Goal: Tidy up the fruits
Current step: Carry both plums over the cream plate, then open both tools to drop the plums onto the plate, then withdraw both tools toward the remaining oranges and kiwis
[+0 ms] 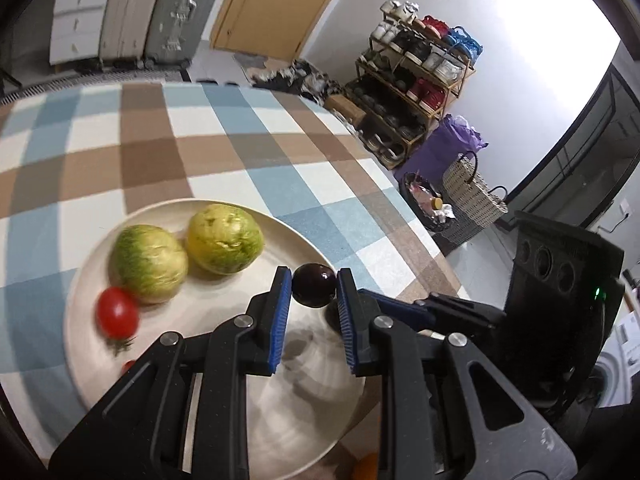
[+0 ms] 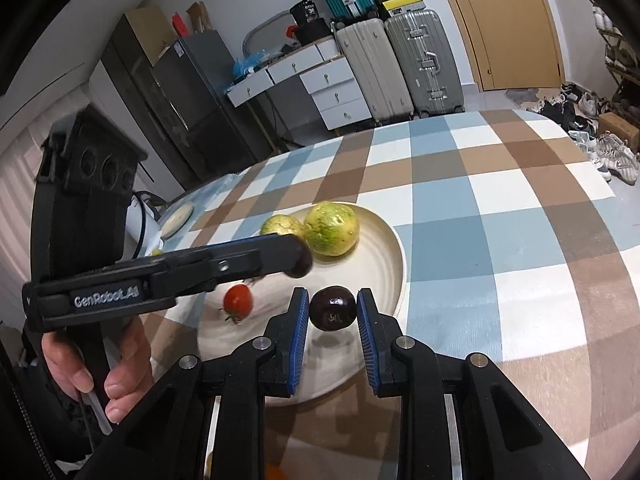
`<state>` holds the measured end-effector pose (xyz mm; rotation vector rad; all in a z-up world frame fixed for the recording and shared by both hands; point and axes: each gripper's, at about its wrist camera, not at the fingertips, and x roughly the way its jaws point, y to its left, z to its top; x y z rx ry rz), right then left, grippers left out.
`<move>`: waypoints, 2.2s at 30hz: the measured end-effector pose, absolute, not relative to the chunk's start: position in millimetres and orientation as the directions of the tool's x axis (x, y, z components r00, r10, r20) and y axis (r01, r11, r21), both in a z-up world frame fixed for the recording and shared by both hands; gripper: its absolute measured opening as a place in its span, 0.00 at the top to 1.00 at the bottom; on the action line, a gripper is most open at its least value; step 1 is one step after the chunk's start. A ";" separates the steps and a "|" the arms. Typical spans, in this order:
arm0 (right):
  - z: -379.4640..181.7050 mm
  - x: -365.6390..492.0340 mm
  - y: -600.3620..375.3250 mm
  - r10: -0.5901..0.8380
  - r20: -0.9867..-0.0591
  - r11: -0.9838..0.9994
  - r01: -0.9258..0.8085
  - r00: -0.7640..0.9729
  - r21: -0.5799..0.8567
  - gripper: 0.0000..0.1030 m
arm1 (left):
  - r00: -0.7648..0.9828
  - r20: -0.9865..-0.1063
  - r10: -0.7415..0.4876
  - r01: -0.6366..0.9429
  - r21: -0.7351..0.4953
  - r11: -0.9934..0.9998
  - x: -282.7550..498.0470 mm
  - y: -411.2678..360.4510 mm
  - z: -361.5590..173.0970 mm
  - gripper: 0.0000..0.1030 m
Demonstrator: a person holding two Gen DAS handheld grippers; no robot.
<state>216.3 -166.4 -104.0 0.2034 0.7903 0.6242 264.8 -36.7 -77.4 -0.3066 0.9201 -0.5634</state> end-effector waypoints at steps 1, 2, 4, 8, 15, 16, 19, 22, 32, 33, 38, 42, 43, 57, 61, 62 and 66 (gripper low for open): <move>-105.4 218.9 -166.1 0.594 -0.603 0.802 -0.447 0.532 0.396 0.76 | 0.471 -0.665 -0.579 0.323 -0.481 0.815 268.5 -38.8 -79.7 0.80; -106.8 221.7 -165.8 0.593 -0.608 0.803 -0.447 0.528 0.394 0.76 | 0.469 -0.671 -0.575 0.319 -0.478 0.818 273.5 -41.0 -82.6 0.80; -108.4 225.8 -164.3 0.591 -0.615 0.803 -0.451 0.522 0.389 0.76 | 0.465 -0.675 -0.573 0.317 -0.478 0.819 280.3 -45.0 -86.5 0.80; -111.1 235.0 -162.1 0.603 -0.617 0.794 -0.459 0.506 0.400 0.75 | 0.452 -0.686 -0.571 0.324 -0.470 0.821 289.8 -53.0 -91.7 0.80; -113.6 243.4 -148.1 0.560 -0.646 0.820 -0.461 0.519 0.341 0.75 | 0.463 -0.698 -0.547 0.306 -0.453 0.837 297.1 -53.7 -96.0 0.80; -114.3 244.8 -147.0 0.553 -0.650 0.824 -0.456 0.522 0.336 0.75 | 0.461 -0.699 -0.546 0.310 -0.450 0.838 297.3 -54.4 -95.9 0.80; -116.3 247.0 -146.2 0.539 -0.661 0.834 -0.443 0.522 0.330 0.73 | 0.458 -0.703 -0.543 0.310 -0.447 0.839 294.0 -53.4 -94.1 0.79; -113.2 242.7 -151.0 0.552 -0.645 0.827 -0.444 0.528 0.345 0.59 | 0.473 -0.688 -0.550 0.308 -0.455 0.835 286.4 -48.6 -86.6 0.76; -81.5 187.9 -174.3 0.552 -0.562 0.833 -0.440 0.616 0.336 0.24 | 0.582 -0.619 -0.527 0.315 -0.425 0.849 224.9 -28.7 -34.4 0.41; -78.0 181.1 -177.3 0.551 -0.554 0.834 -0.435 0.624 0.339 0.22 | 0.602 -0.609 -0.516 0.317 -0.411 0.855 213.9 -26.8 -26.9 0.38; -61.9 146.8 -187.6 0.556 -0.509 0.831 -0.429 0.657 0.354 0.12 | 0.680 -0.568 -0.464 0.318 -0.342 0.884 166.0 -19.7 5.3 0.24; -47.4 117.7 -194.0 0.544 -0.466 0.838 -0.420 0.698 0.349 0.04 | 0.731 -0.537 -0.421 0.314 -0.283 0.906 126.3 -16.9 27.7 0.20; -44.2 111.4 -196.1 0.542 -0.455 0.838 -0.419 0.707 0.349 0.03 | 0.739 -0.533 -0.413 0.312 -0.274 0.910 117.1 -15.9 32.9 0.20; -12.0 31.1 -195.3 0.559 -0.370 0.826 -0.459 0.742 0.326 0.00 | 0.852 -0.460 -0.251 0.175 -0.203 0.963 3.1 11.1 58.4 0.01; -9.7 14.1 -189.2 0.558 -0.370 0.828 -0.464 0.743 0.316 0.00 | 0.851 -0.466 -0.244 0.152 -0.226 0.962 -16.1 18.8 48.9 0.01; -9.7 10.4 -188.1 0.560 -0.369 0.827 -0.467 0.742 0.314 0.00 | 0.851 -0.472 -0.232 0.139 -0.224 0.965 -19.8 18.9 45.9 0.01; -11.6 -7.8 -184.1 0.572 -0.357 0.819 -0.488 0.739 0.302 0.00 | 0.853 -0.477 -0.212 0.120 -0.217 0.969 -31.2 19.9 34.6 0.01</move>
